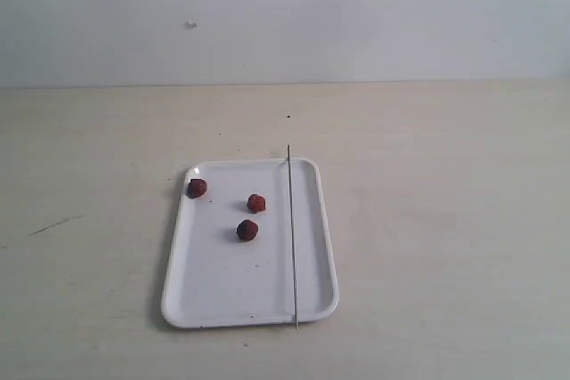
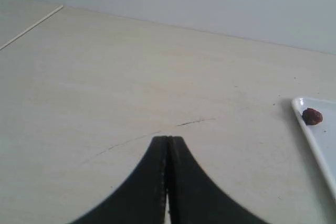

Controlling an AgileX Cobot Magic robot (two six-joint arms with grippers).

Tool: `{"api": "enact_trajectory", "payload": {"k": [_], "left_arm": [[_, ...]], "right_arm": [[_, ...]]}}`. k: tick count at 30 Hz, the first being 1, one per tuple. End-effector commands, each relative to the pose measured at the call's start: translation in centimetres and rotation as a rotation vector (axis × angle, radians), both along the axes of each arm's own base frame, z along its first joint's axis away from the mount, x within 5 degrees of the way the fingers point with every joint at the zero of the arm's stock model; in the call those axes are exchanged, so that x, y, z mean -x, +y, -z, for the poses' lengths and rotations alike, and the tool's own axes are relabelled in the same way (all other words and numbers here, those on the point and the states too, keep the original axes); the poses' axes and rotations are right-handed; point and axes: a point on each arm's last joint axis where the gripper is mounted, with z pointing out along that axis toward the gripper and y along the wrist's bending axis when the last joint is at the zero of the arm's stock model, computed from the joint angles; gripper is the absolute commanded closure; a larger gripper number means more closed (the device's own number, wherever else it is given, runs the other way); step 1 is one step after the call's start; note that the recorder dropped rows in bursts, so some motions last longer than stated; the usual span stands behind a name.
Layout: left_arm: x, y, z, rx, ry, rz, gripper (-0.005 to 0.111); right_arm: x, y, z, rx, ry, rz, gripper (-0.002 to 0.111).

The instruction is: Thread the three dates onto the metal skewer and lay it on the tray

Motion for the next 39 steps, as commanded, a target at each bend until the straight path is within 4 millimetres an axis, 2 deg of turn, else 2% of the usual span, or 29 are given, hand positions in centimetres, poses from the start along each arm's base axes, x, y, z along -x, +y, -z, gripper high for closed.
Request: {"api": "enact_trajectory", "payload": {"k": [1,10,14,16,18,20,22,27,30,31,33,34,36,37,38,39], "left_arm": [[0.0,0.0,0.0,0.000,-0.009,-0.004,0.107],[0.0,0.0,0.0,0.000,-0.009,-0.004,0.107],[0.0,0.0,0.0,0.000,-0.009,-0.004,0.107],[0.0,0.0,0.0,0.000,-0.009,-0.004,0.107],[0.0,0.0,0.0,0.000,-0.009,-0.004,0.107],[0.0,0.0,0.0,0.000,-0.009,-0.004,0.107],[0.0,0.0,0.0,0.000,-0.009,-0.004,0.107],[0.0,0.0,0.0,0.000,-0.009,-0.004,0.107],[0.0,0.0,0.0,0.000,-0.009,-0.004,0.107],[0.0,0.0,0.0,0.000,-0.009,-0.004,0.107],[0.0,0.0,0.0,0.000,-0.009,-0.004,0.107],[0.0,0.0,0.0,0.000,-0.009,-0.004,0.107],[0.0,0.0,0.0,0.000,-0.009,-0.004,0.107],[0.0,0.0,0.0,0.000,-0.009,-0.004,0.107],[0.0,0.0,0.0,0.000,-0.009,-0.004,0.107],[0.0,0.0,0.0,0.000,-0.009,-0.004,0.107]], "right_arm": [[0.0,0.0,0.0,0.001,-0.017,0.005,0.108],[0.0,0.0,-0.2,0.034,-0.035,0.002,0.108],[-0.1,0.0,-1.3,0.085,-0.142,-0.001,0.108],[-0.1,-0.1,-2.0,-0.041,-0.244,0.011,0.108],[0.0,-0.2,-2.7,-0.273,-0.369,0.031,0.108],[0.2,-0.4,-3.1,-0.417,-0.443,0.048,0.108],[0.3,-0.7,-3.5,-0.467,-0.501,0.061,0.108],[0.9,-1.1,-4.9,-0.453,-0.679,0.078,0.108],[1.4,-1.4,-5.7,-0.722,-0.834,0.041,0.108],[1.7,-1.5,-6.1,-0.751,-0.900,0.027,0.108],[2.4,-1.7,-8.4,-0.744,-1.026,-0.003,0.108],[2.4,-1.6,-9.5,-0.739,-1.034,-0.011,0.108],[1.7,-1.2,-12.3,-0.721,-0.934,-0.023,0.108],[0.0,-0.7,-15.4,-0.639,-0.747,-0.032,0.108],[-1.3,-0.5,-16.6,-0.595,-0.615,-0.026,0.108],[-3.9,-0.5,-17.9,-0.515,-0.320,0.019,0.108]]}}
